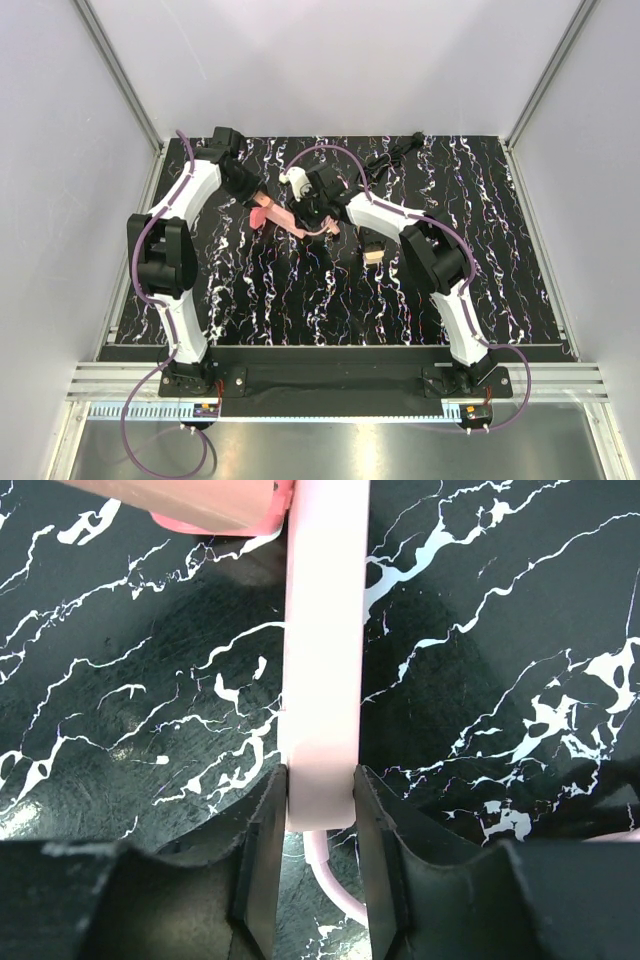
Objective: Insert the plug
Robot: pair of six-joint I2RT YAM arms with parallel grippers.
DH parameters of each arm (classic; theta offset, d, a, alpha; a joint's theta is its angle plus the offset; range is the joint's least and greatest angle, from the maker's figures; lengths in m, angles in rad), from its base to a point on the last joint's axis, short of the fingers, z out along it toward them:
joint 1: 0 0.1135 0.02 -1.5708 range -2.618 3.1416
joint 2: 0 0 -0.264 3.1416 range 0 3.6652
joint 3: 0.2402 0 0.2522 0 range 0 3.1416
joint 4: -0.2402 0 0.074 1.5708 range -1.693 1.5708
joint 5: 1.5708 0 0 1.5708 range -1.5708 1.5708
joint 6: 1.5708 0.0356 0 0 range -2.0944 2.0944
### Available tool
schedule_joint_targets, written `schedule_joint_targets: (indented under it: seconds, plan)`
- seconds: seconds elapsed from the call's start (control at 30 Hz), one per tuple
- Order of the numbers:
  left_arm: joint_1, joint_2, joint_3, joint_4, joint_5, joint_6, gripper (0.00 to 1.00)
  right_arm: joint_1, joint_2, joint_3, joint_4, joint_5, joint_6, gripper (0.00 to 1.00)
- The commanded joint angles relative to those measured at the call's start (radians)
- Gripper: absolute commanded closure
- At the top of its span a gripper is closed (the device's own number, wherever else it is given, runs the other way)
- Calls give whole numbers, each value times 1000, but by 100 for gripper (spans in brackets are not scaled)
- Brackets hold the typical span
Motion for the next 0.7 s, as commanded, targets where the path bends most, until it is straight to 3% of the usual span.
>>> schedule_joint_targets:
  seconds: [0.0, 0.17, 0.33, 0.6, 0.67]
  plan:
    - [7, -54, 13, 25, -4, 19, 100, 26, -25, -25, -76, -13, -8, 60]
    - [7, -56, 10, 27, -10, 24, 100, 26, -19, -24, -76, -21, -11, 70]
    - [1, -65, -4, 25, -19, 36, 100, 24, 4, -15, -72, -67, 7, 99]
    - [-30, -105, -42, 25, -68, 58, 100, 15, 107, 90, -153, -118, 78, 100]
    - [-30, -106, -52, 25, -75, 62, 100, 12, 103, 94, -153, -85, 94, 90]
